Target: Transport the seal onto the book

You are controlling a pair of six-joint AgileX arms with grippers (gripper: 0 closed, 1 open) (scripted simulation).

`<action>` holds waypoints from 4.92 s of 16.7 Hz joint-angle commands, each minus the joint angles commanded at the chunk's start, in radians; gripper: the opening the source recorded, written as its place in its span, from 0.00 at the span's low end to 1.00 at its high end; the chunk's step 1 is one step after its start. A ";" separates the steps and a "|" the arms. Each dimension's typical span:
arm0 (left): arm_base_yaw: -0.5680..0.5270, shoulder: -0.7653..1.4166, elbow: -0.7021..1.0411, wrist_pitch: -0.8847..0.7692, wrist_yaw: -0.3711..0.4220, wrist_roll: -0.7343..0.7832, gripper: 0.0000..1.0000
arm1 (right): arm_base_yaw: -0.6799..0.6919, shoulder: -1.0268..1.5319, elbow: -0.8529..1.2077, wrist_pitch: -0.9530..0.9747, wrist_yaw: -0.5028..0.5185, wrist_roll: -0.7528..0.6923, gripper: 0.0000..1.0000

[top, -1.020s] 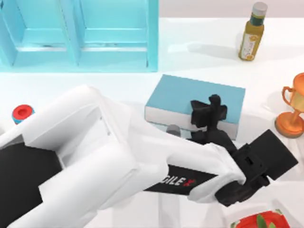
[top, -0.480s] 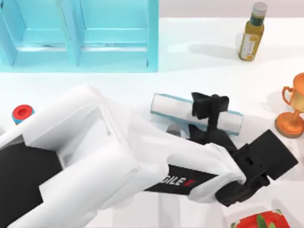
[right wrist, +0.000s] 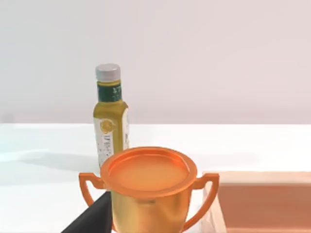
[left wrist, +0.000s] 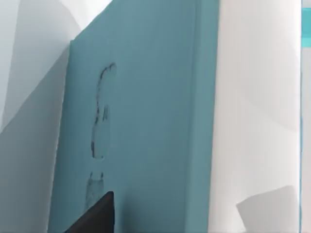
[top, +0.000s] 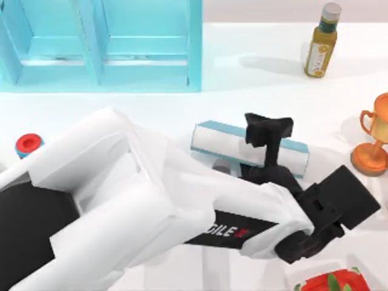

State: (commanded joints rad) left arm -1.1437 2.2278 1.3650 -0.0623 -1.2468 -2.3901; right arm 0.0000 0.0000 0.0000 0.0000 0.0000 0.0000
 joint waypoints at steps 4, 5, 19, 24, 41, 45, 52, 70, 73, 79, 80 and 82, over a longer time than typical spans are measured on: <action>-0.048 -0.033 0.019 -0.065 0.024 -0.055 1.00 | 0.000 0.000 0.000 0.000 0.000 0.000 1.00; -0.074 -0.051 0.032 -0.107 0.035 -0.092 1.00 | 0.000 0.000 0.000 0.000 0.000 0.000 1.00; -0.341 -0.058 0.203 -1.175 0.023 -1.041 1.00 | 0.000 0.000 0.000 0.000 0.000 0.000 1.00; -0.353 0.074 0.216 -1.337 -0.012 -1.250 1.00 | 0.000 0.000 0.000 0.000 0.000 0.000 1.00; -0.033 -0.359 -0.027 -1.109 0.305 -0.712 1.00 | 0.000 0.000 0.000 0.000 0.000 0.000 1.00; 0.239 -0.704 -0.232 -0.921 0.514 -0.213 1.00 | 0.000 0.000 0.000 0.000 0.000 0.000 1.00; 0.704 -1.351 -0.659 -0.541 0.868 0.931 1.00 | 0.000 0.000 0.000 0.000 0.000 0.000 1.00; 1.144 -2.228 -1.365 0.062 1.247 2.390 1.00 | 0.000 0.000 0.000 0.000 0.000 0.000 1.00; 1.144 -2.228 -1.365 0.062 1.247 2.390 1.00 | 0.000 0.000 0.000 0.000 0.000 0.000 1.00; 1.144 -2.228 -1.365 0.062 1.247 2.390 1.00 | -0.032 0.105 0.102 -0.089 0.001 -0.029 1.00; 1.144 -2.228 -1.365 0.062 1.247 2.390 1.00 | -0.046 0.158 0.153 -0.132 0.001 -0.042 1.00; 1.144 -2.228 -1.365 0.062 1.247 2.390 1.00 | -0.079 0.295 0.280 -0.237 -0.001 -0.074 1.00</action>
State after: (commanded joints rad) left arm 0.0000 0.0001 0.0000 0.0001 0.0000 0.0000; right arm -0.0794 0.2950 0.2798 -0.2369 -0.0009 -0.0736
